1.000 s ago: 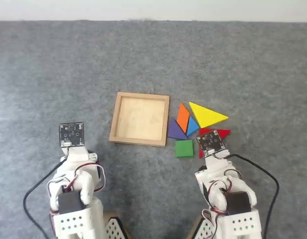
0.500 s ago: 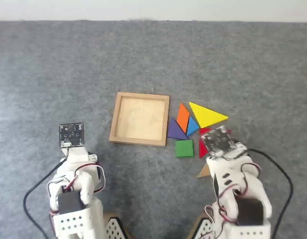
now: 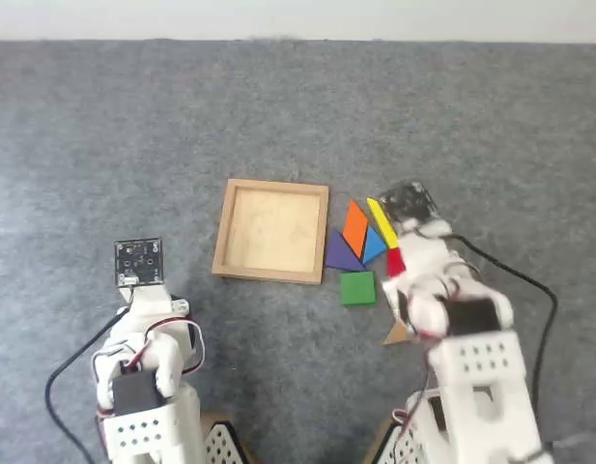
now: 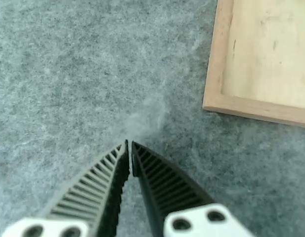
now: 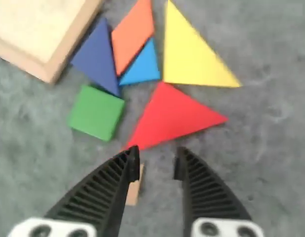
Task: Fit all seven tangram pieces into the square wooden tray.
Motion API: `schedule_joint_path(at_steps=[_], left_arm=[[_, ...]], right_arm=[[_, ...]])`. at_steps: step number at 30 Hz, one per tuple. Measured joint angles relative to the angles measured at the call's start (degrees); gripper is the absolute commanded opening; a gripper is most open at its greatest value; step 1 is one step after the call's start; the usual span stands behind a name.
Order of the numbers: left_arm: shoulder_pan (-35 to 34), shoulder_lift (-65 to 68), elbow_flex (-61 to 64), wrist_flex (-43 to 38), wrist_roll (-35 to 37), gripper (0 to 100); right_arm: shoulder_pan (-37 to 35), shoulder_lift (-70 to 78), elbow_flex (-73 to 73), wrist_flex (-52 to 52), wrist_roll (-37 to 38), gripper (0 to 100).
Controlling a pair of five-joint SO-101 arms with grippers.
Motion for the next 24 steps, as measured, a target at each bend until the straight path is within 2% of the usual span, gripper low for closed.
schedule_joint_path(at_steps=[3, 6, 15, 19, 24], left_arm=[[0.0, 0.0, 0.0, 0.0, 0.0, 1], [0.0, 0.0, 0.0, 0.0, 0.0, 1], [0.0, 0.0, 0.0, 0.0, 0.0, 1], [0.0, 0.0, 0.0, 0.0, 0.0, 1], [0.0, 0.0, 0.0, 0.0, 0.0, 1]], right_arm=[[-2.11, 7.91, -3.25, -2.46, -0.09, 21.3], [-4.04, 15.03, -5.54, -6.24, 6.68, 23.2], [-3.78, 32.53, -6.07, -21.98, 21.8, 30.7], [-2.2, 36.66, -7.47, -24.09, 27.34, 32.3], [-1.23, 41.05, -11.25, -24.53, 28.92, 32.2]])
